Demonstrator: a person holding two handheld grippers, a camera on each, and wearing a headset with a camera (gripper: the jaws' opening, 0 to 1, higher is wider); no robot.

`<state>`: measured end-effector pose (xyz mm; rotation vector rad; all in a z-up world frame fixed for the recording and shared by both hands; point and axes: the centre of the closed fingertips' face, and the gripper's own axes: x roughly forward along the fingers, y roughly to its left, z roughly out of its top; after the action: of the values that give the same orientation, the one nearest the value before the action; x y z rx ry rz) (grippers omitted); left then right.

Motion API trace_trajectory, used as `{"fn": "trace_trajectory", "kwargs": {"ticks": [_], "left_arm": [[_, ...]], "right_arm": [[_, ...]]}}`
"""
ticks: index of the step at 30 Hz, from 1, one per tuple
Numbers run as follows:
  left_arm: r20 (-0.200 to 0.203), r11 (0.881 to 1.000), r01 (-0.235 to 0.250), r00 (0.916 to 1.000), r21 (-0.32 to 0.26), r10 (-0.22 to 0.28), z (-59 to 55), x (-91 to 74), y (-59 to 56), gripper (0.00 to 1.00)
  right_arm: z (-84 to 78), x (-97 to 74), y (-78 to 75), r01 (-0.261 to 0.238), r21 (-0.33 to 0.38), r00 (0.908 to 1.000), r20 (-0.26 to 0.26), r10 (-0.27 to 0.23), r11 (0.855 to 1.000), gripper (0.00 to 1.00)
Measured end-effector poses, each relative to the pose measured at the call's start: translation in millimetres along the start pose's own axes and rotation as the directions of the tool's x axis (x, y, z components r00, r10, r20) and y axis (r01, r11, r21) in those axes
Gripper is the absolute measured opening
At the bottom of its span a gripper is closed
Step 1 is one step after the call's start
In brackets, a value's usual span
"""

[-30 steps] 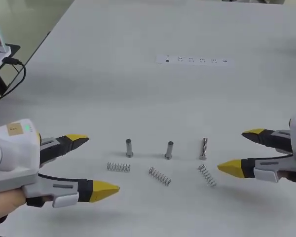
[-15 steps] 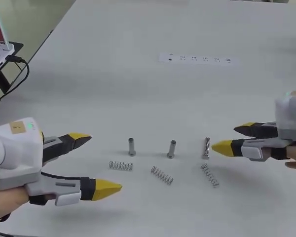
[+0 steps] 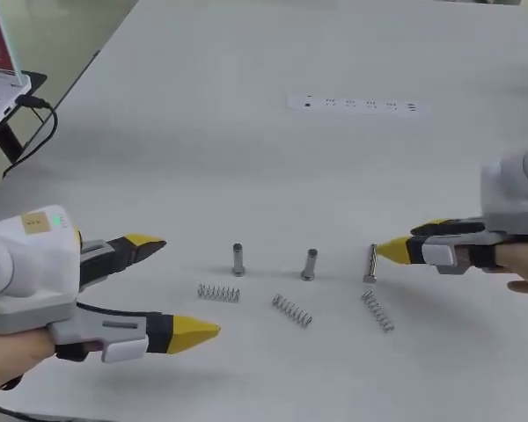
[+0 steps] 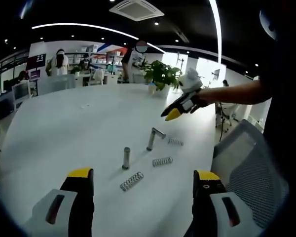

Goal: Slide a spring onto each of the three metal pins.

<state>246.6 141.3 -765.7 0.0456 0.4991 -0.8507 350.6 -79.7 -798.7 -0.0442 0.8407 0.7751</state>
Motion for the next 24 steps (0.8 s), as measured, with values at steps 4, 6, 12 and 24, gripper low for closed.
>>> {"fn": "trace_trajectory", "kwargs": {"ticks": [4, 6, 12, 24], "left_arm": [[-0.004, 1.000, -0.003, 1.0000, -0.002, 0.003, -1.4, -0.8, 1.0, 0.79], [-0.003, 1.000, -0.002, 1.0000, -0.001, 0.002, -1.5, -0.9, 1.0, 0.79], [-0.001, 1.000, -0.002, 1.0000, -0.003, 0.002, -1.2, 0.0, 0.7, 0.78], [-0.006, 1.000, -0.002, 1.0000, -0.006, 0.002, -2.9, -0.7, 0.7, 0.78]], "right_arm": [[1.3, 3.8, -0.3, 0.006, 0.027, 0.9998, -0.018, -0.005, 1.000, 0.37], [1.2, 5.4, -0.9, 0.012, 0.043, 0.9995, -0.030, -0.011, 0.999, 0.33], [-4.7, 11.4, -1.8, 0.029, 0.130, 0.9960, -0.088, -0.018, 0.991, 0.21], [-12.6, 24.7, -6.0, 0.073, 0.193, 0.9856, -0.164, -0.041, 0.978, 0.19]]}}
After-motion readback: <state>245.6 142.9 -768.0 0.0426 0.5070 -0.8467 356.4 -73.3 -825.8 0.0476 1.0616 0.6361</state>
